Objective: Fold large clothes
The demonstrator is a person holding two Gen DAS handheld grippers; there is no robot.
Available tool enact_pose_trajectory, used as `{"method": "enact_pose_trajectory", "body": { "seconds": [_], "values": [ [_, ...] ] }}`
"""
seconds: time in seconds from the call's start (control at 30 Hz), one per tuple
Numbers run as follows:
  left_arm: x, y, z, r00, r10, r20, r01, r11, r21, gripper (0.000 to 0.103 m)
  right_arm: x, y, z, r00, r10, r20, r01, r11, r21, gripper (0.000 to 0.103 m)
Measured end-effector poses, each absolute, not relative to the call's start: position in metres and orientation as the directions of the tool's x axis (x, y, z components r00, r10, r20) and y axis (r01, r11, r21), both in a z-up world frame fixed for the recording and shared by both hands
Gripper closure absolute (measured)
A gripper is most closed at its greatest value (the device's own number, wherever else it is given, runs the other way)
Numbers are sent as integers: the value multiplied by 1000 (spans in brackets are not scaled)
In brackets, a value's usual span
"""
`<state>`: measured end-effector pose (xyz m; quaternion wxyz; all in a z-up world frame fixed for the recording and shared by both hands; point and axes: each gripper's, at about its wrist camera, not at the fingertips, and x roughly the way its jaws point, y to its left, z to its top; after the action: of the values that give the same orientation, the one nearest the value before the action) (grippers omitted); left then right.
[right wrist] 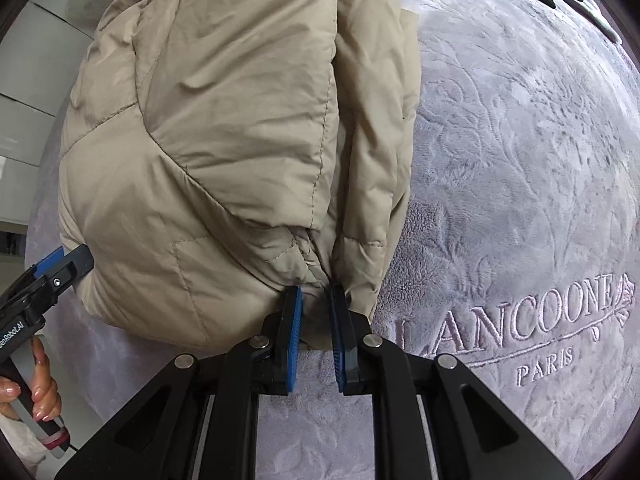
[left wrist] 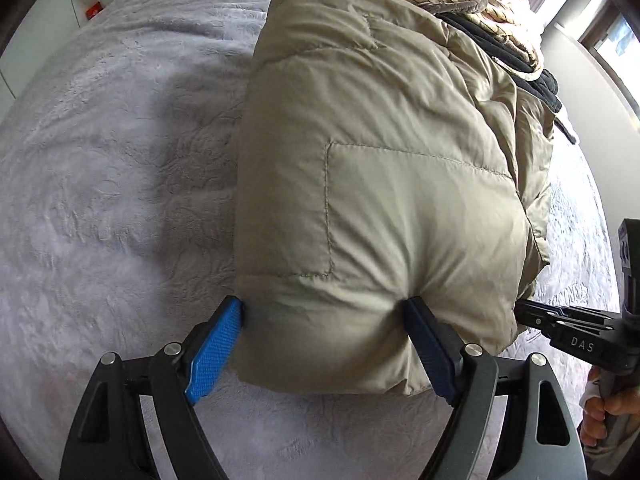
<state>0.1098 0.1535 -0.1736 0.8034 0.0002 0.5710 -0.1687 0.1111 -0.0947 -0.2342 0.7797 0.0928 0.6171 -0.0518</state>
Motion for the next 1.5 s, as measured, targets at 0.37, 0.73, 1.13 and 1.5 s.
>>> {"method": "enact_pose_trajectory", "body": {
  "seconds": [0.37,0.73,1.13,1.5],
  "values": [
    [101,154,-151,264,-280,-923,268,941,-208,19,96,-84,-200,240,39,-970,240,966,98,86],
    [90,169,-124,254,-312,-916,317,921,-226,19,73,-50,-174,295,24,-955,296,948,116,85],
    [81,197,-68,354,-336,-873,315,922,-227,0,68,-13,-110,434,-73,-898,265,963,49,52],
    [65,197,-24,448,-281,-849,269,948,-171,0,68,-1,-61,512,-150,-846,254,967,-18,17]
  ]
}}
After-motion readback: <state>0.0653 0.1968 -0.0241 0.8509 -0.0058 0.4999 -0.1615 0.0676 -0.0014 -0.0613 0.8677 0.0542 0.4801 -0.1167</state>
